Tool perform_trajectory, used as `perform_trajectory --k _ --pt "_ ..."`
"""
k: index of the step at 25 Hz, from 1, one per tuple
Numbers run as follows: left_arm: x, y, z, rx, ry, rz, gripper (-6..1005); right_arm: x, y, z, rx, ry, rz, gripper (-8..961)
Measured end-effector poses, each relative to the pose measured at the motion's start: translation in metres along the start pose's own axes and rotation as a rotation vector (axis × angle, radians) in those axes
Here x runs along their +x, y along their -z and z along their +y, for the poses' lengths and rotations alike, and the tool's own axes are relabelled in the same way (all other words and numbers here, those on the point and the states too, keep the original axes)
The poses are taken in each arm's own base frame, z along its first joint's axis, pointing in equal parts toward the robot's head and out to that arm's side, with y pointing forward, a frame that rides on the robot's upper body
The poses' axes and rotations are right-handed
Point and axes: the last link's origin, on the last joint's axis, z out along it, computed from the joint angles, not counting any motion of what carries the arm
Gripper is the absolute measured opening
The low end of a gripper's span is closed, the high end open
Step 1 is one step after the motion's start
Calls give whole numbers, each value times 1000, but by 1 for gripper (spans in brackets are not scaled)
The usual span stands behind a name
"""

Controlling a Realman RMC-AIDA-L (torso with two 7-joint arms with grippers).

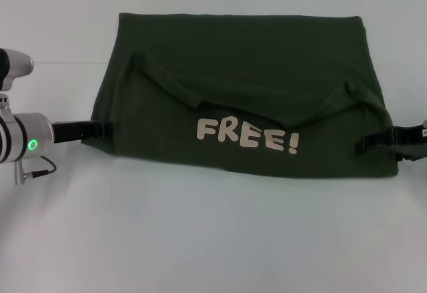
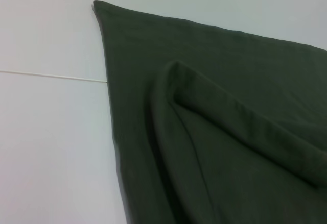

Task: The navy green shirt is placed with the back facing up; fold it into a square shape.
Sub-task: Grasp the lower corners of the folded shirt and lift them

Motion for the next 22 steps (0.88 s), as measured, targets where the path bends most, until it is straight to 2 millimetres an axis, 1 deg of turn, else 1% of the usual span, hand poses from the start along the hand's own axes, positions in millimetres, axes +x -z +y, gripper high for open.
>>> perform_trajectory --k 14,19,22 --pt "1 0 0 -1 1 3 16 -1 -3 5 23 47 18 771" --pt "2 0 0 -1 4 6 16 -2 -3 5 24 46 17 523" --pt "2 1 0 0 4 6 17 -2 -2 5 23 47 18 277"
